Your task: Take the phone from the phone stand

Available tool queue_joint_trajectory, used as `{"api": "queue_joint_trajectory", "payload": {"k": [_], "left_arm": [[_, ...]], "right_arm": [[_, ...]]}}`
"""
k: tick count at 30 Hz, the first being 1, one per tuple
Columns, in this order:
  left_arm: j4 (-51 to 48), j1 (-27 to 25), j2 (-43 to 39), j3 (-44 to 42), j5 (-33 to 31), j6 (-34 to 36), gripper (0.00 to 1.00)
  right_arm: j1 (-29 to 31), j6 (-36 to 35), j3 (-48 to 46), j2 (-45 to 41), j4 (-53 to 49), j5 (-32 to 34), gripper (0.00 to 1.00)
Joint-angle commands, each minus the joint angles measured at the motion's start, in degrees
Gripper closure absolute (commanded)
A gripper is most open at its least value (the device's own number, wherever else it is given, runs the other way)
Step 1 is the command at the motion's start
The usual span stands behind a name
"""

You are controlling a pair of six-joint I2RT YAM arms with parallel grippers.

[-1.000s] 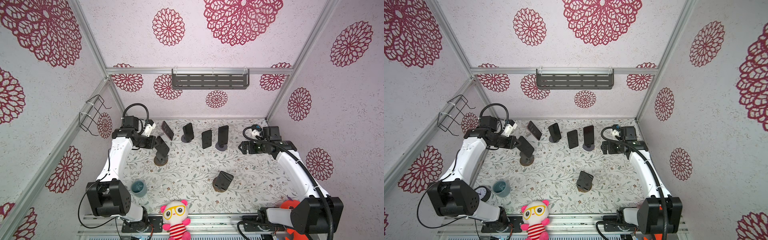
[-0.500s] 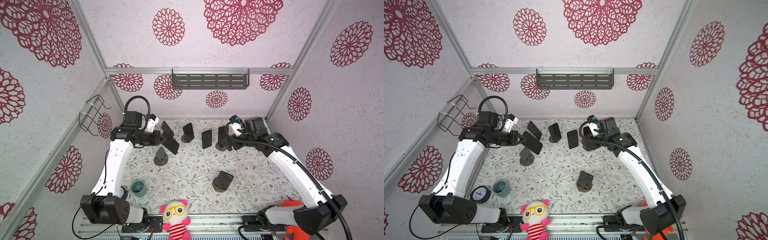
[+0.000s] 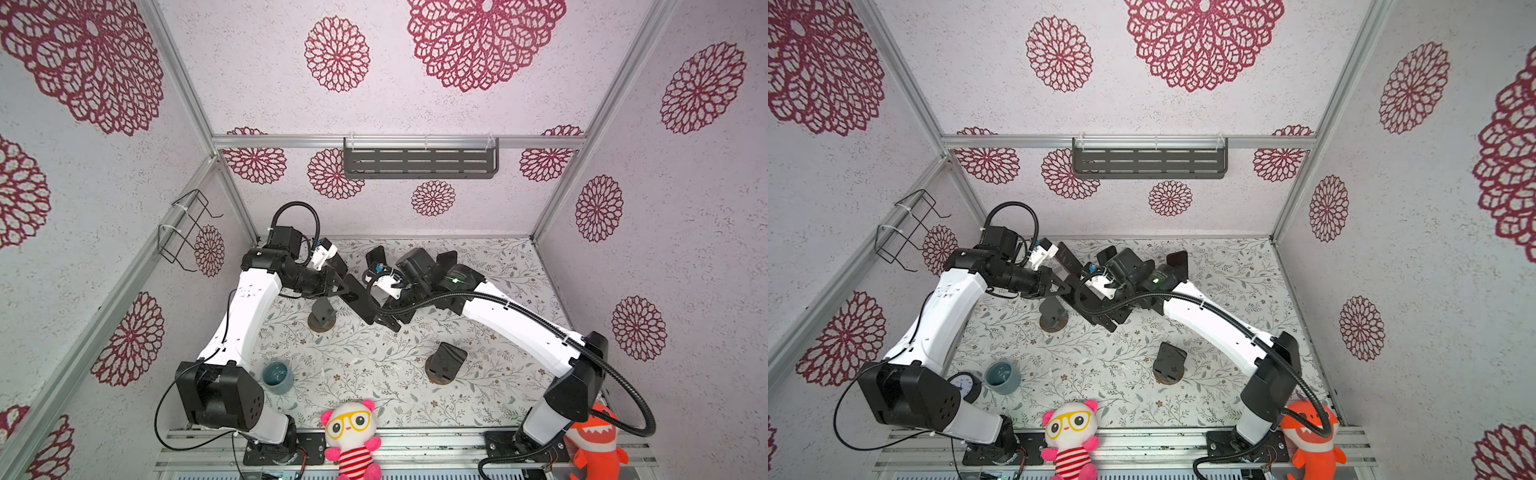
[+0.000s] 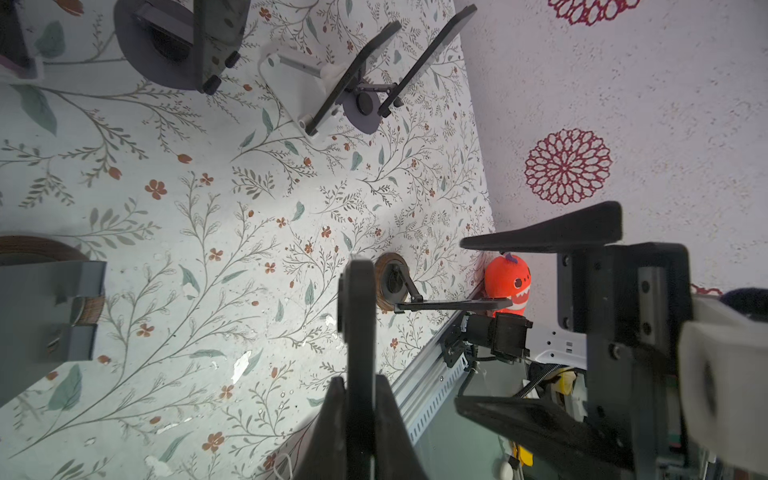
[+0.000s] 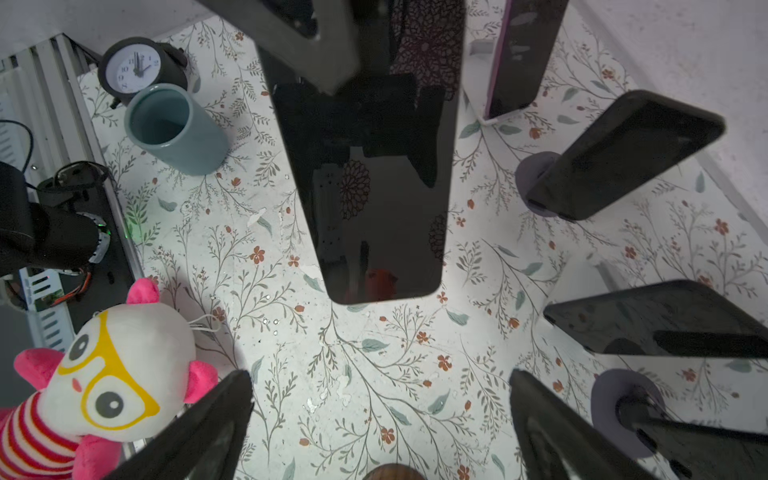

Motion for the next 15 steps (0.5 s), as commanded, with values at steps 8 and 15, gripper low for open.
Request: {"api": "queue_joint_trajectory", "payload": {"k": [8, 15], "left_arm": [[-1.2, -1.1, 1.2, 1.0, 5.8, 1.8, 1.0], [-0.2, -1.2, 1.5, 1.0, 7.0, 1.6, 1.0]], "right_arm": [[0.2, -3.6, 0.9, 2.1, 7.9, -4.6, 0.01], [0.3, -4.7, 0.9, 3.9, 9.5, -5.8, 0.01]]}}
